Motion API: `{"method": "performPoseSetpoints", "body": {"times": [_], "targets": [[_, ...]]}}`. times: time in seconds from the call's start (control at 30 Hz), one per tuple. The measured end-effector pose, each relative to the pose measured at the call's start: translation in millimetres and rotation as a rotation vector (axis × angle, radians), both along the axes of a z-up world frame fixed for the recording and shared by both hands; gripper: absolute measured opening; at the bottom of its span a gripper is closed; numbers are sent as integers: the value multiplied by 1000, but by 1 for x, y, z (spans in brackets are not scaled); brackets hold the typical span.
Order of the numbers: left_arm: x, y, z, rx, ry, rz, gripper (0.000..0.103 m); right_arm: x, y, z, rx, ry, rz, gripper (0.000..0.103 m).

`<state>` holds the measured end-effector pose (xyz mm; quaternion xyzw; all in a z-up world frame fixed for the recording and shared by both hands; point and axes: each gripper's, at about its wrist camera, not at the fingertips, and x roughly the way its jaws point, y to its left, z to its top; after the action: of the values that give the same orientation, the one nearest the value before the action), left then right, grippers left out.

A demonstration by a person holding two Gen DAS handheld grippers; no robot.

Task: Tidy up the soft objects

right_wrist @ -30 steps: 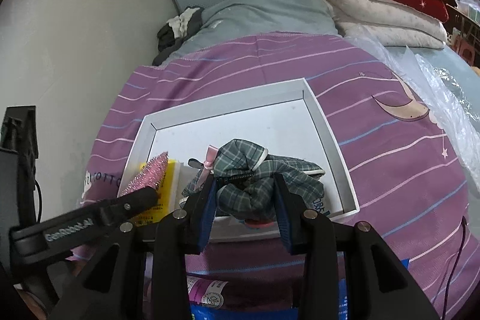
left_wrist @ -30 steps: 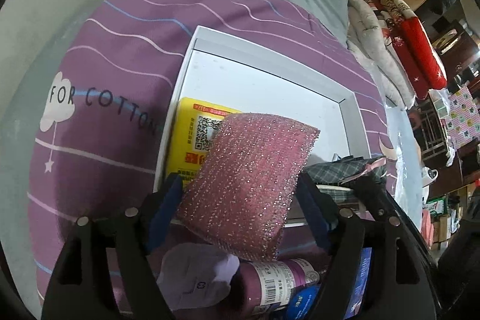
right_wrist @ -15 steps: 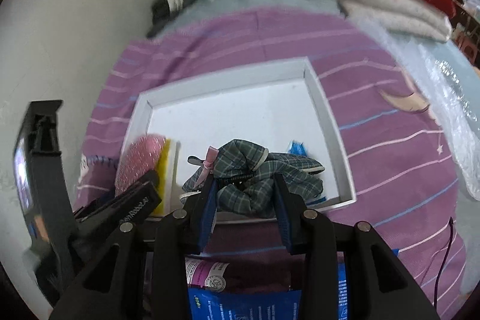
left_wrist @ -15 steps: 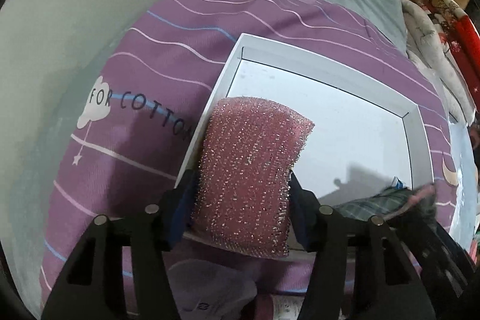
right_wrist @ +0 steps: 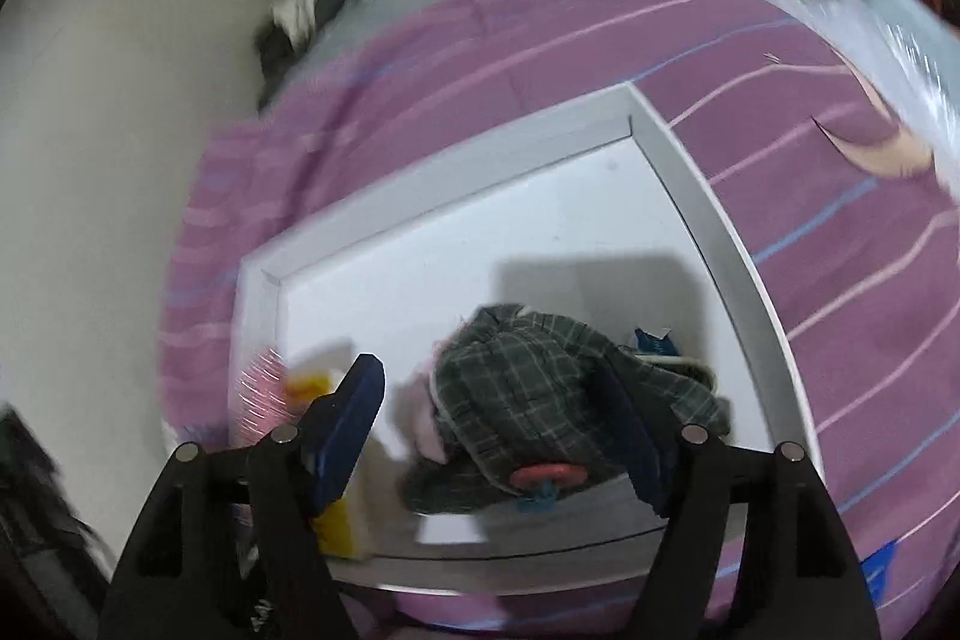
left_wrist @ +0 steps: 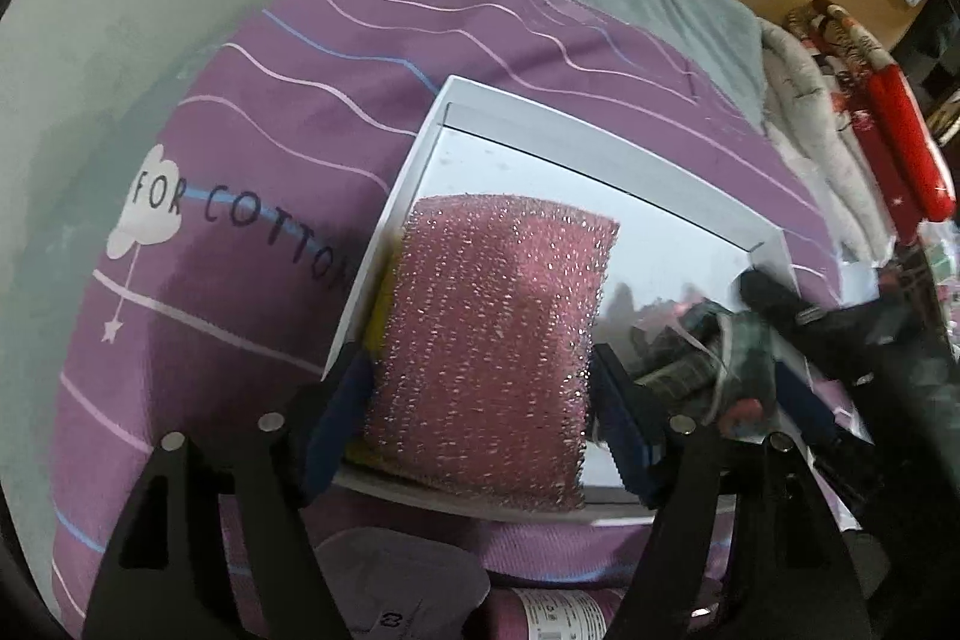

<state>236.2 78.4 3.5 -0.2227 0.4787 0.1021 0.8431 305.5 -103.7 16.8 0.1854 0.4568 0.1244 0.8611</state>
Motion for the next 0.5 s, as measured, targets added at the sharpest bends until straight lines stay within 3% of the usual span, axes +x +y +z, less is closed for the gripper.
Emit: {"method": "performPoseSetpoints", "body": {"times": [0.07, 0.13, 0.27, 0.37, 0.5], "targets": [[-2, 3, 1, -27, -2, -19, 74, -12, -7, 12, 64, -84, 7, 74], [-3, 5, 2, -47, -3, -22, 74, -19, -8, 19, 86, -109, 43, 74], [-6, 3, 3, -42, 8, -35, 74, -10, 14, 5, 185, -20, 201, 40], [-5, -1, 3, -6, 27, -70, 74, 0, 27, -16, 174, 33, 235, 33], [-5, -6, 4, 2, 54, -119, 74, 7, 30, -36, 269, 100, 267, 32]]}}
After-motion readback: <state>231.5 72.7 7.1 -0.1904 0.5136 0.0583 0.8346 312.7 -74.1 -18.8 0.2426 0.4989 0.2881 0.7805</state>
